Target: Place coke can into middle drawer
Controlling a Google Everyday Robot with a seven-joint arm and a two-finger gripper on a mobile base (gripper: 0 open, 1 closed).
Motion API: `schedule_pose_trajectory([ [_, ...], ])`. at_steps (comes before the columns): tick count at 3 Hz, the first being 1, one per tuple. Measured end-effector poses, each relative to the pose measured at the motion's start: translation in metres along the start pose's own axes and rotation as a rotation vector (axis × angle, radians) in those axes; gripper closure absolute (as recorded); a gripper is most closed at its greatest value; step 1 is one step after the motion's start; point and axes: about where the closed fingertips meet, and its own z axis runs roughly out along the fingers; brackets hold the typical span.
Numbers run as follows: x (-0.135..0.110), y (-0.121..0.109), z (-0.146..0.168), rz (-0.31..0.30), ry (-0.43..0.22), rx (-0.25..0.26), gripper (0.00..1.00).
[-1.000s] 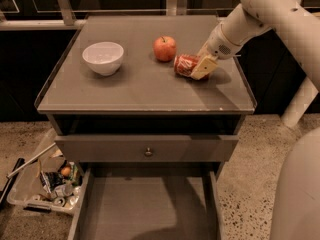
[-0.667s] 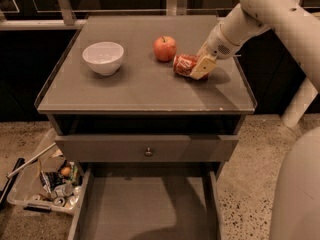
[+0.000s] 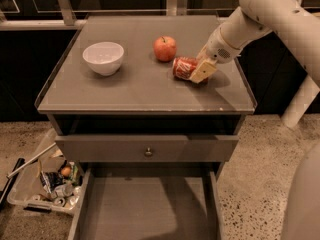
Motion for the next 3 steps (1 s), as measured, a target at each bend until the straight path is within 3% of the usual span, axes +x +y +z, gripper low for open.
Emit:
schedule_pose_trajectory([
  [3, 0.001, 0.056, -0.078, -0.052, -0.119, 0.08, 1.0],
])
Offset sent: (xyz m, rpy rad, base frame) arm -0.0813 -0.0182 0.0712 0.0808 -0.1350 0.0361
